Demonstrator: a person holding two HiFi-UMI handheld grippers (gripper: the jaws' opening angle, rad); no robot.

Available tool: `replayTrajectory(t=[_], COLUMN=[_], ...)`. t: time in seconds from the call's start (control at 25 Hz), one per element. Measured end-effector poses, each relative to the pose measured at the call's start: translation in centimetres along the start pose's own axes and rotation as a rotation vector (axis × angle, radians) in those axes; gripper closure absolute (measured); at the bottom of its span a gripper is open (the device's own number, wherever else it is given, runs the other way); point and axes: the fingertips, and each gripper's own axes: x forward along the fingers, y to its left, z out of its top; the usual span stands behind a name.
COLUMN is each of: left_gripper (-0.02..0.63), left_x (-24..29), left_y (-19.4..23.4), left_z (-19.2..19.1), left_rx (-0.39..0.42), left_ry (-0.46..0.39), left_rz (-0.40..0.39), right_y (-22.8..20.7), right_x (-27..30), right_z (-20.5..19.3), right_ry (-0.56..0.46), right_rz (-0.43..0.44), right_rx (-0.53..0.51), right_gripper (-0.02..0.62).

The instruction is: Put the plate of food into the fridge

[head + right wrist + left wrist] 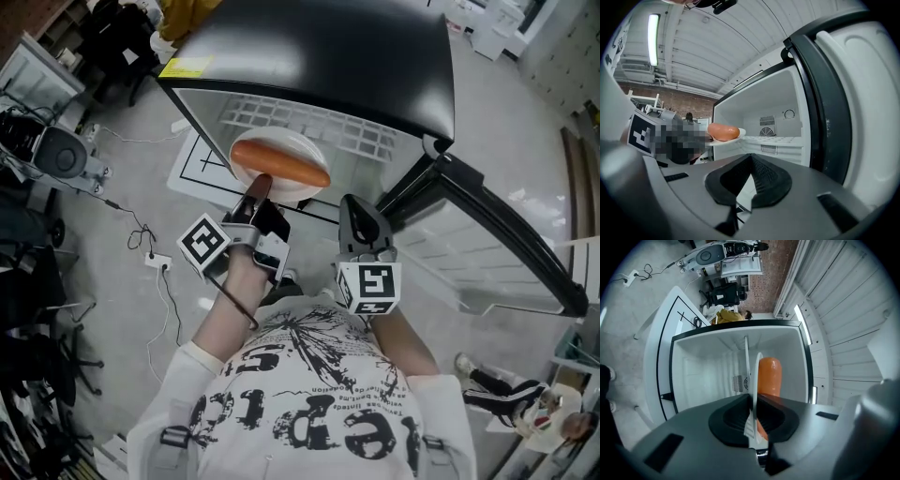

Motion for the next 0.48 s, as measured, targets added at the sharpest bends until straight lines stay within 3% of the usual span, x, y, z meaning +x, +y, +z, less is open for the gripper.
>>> replayTrajectory(t=[0.48], left_gripper=[0.571], left_x=[5.1], left_y=[-0.3], left_z=[0.8], left_rx=[-0.018], left_ry=[0.125], left_rz=[0.027], right_y=[-1.0], right_x=[4.1], right_z=[1.9], right_ry=[-0.012], right_rz=[-0.097], right_rx=[-0.013], right_gripper=[0.595])
